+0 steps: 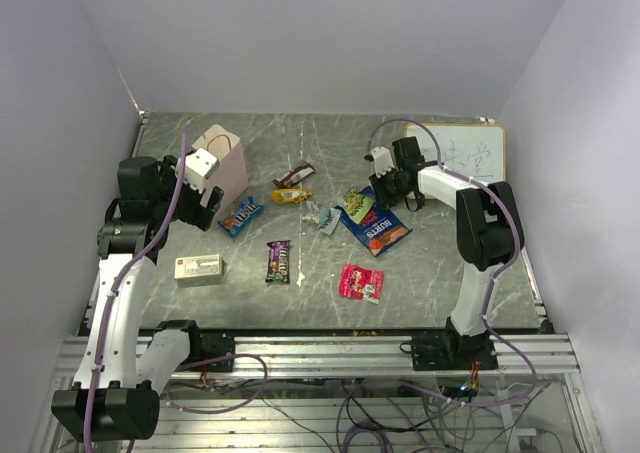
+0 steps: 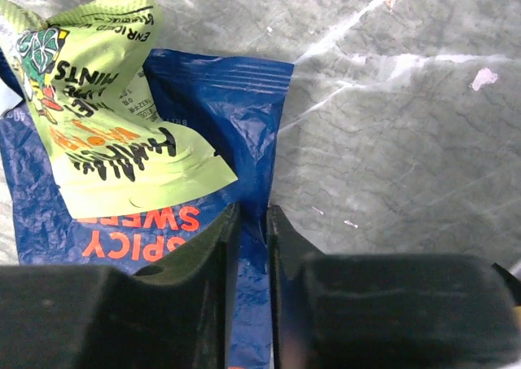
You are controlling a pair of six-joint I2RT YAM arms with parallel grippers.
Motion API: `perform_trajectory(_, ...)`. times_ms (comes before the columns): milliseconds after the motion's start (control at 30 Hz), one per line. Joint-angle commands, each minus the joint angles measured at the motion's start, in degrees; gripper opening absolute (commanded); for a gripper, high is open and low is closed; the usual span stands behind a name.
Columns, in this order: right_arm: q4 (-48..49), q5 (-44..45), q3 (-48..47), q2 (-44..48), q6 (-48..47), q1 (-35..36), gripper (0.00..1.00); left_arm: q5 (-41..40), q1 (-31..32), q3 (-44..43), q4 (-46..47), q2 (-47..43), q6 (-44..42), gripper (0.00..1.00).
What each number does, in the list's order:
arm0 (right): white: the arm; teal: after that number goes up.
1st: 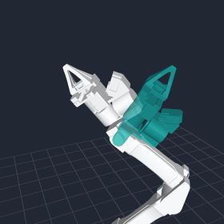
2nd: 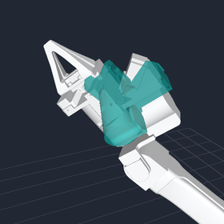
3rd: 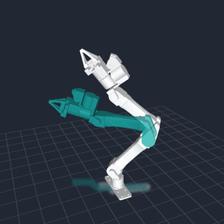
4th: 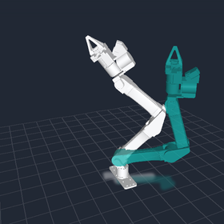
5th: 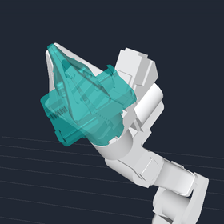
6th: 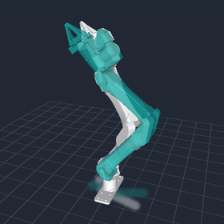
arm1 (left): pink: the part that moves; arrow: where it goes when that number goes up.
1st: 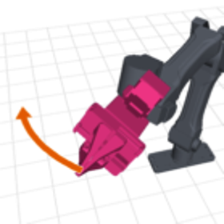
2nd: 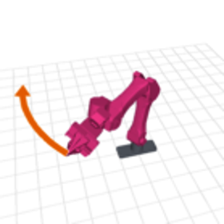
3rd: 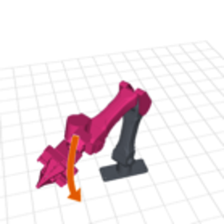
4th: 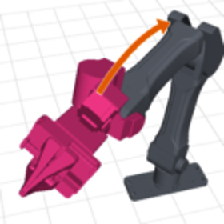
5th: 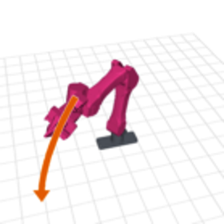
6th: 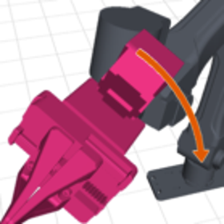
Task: Place the snacks into the paper bag
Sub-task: Pick up the snack from the center of the board.
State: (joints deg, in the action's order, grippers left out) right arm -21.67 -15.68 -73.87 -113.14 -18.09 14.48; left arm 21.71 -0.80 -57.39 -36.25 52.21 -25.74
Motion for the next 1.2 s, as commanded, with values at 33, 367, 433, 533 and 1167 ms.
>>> perform_trajectory(33,-1.65,-0.49,1.72,-2.98,-0.66,-0.83,0.1,3.18,0.45,-1.04,-3.0,-1.48,-0.47,0.92)
perform_trajectory(367,-0.88,-4.17,2.67,8.64,-0.98,-1.43,0.0,6.79,0.77,-3.12,-6.03,-0.89,-1.21,0.88)
perform_trajectory(433,0.04,-4.51,3.4,11.45,-0.94,-1.46,0.0,7.35,1.0,-3.12,-5.5,-0.81,-1.08,0.87)
perform_trajectory(533,1.47,-4.07,4.61,15.94,-0.97,-1.48,0.0,7.72,1.09,-3.45,-5.24,-0.16,-0.94,0.87)
perform_trajectory(1167,7.78,-12.84,6.79,29.79,-4.59,-1.44,0.0,9.61,18.78,-10.76,-1.27,9.15,1.68,0.83)
